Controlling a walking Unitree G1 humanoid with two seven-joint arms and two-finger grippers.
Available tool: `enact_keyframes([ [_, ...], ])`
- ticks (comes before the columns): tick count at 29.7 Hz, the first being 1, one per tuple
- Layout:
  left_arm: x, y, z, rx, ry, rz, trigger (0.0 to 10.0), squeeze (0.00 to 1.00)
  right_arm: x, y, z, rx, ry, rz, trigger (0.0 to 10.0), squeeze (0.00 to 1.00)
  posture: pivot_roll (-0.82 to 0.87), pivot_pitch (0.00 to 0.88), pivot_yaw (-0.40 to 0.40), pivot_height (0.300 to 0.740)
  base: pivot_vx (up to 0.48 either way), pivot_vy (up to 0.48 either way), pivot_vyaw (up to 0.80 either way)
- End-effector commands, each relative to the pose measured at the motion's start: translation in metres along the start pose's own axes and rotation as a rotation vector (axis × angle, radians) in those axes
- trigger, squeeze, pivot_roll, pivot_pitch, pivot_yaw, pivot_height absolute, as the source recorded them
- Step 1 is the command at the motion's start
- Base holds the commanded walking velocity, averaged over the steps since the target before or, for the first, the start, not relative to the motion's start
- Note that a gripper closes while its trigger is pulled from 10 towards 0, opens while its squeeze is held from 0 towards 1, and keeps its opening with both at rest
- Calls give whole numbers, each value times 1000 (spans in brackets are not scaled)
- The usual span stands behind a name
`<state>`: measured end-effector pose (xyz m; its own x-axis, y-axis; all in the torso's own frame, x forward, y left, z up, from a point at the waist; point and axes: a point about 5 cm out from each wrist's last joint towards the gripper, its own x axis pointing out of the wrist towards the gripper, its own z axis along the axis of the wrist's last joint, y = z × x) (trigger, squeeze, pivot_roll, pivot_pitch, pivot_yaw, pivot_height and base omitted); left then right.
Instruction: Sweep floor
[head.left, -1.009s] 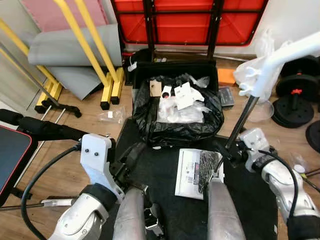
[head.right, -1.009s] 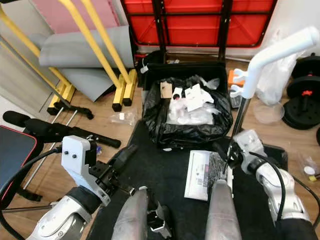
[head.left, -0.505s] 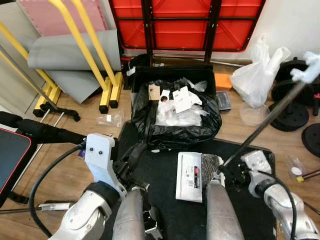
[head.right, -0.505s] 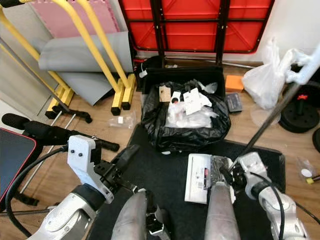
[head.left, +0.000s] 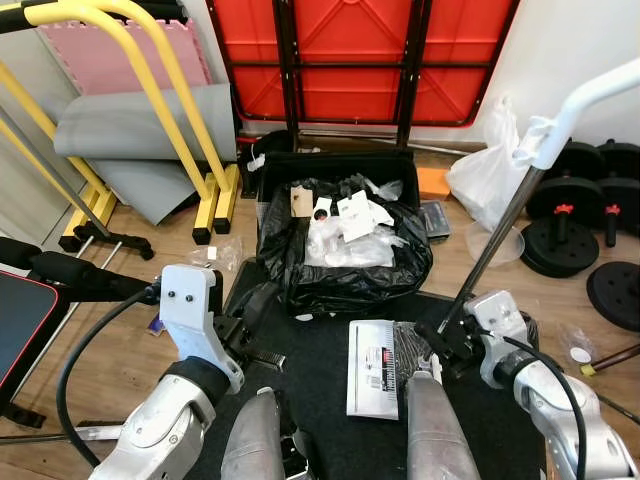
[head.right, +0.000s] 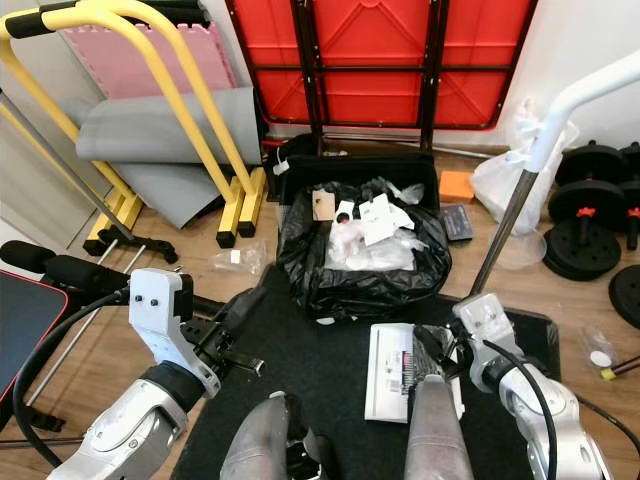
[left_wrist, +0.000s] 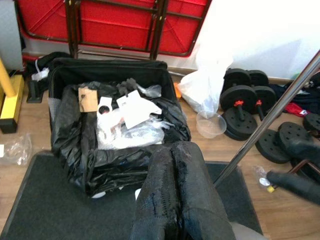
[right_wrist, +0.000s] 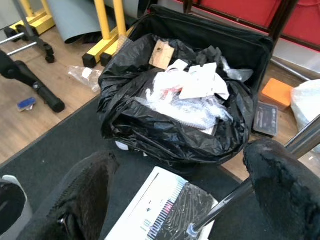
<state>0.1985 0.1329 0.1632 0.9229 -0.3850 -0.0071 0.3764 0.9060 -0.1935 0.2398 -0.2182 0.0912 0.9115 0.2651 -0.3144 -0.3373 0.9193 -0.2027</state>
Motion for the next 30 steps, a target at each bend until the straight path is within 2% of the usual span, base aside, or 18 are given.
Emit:
enact_keyframes([
  [1, -2, 6, -6, 10, 28, 38, 10000, 0, 0, 5, 7, 27, -22, 18, 10000, 0, -151, 131, 49, 637, 0, 0, 0],
  [2, -2, 6, -6, 10, 28, 38, 10000, 0, 0, 5, 7, 27, -22, 18, 10000, 0, -151, 131, 49, 637, 0, 0, 0],
  [3, -3, 8, -8, 13, 33, 48, 10000, 0, 2, 12, 19, 65, -71, 52, 10000, 0, -151, 124, 46, 637, 0, 0, 0],
  [5, -3, 8, -8, 13, 33, 48, 10000, 0, 2, 12, 19, 65, -71, 52, 10000, 0, -151, 124, 46, 637, 0, 0, 0],
  [7, -1, 11, -10, 14, 32, 71, 10000, 0, 3, 24, 33, 75, -113, 107, 10000, 0, -148, 110, 40, 647, 0, 0, 0],
  [9, -1, 13, -11, 15, 31, 82, 10000, 0, 2, 27, 37, 81, -118, 125, 10000, 0, -149, 107, 38, 652, 0, 0, 0],
  [19, 0, 19, -16, 12, 26, 136, 10000, 0, 2, 35, 44, 91, -130, 152, 10000, 0, -150, 93, 35, 672, 0, 0, 0],
  [22, 1, 20, -17, 53, 20, 153, 10000, 0, 1, 40, 44, 104, -124, 158, 10000, 0, -148, 82, 31, 682, 0, 0, 0],
  [24, 0, 19, -20, 89, 26, 169, 10000, 0, -5, 50, 39, 126, -114, 167, 10000, 0, -145, 74, 29, 692, 0, 0, 0],
  [30, -3, 17, -25, 115, 39, 174, 10000, 0, -7, 50, 37, 140, -115, 150, 10000, 0, -139, 59, 27, 707, 0, 0, 0],
])
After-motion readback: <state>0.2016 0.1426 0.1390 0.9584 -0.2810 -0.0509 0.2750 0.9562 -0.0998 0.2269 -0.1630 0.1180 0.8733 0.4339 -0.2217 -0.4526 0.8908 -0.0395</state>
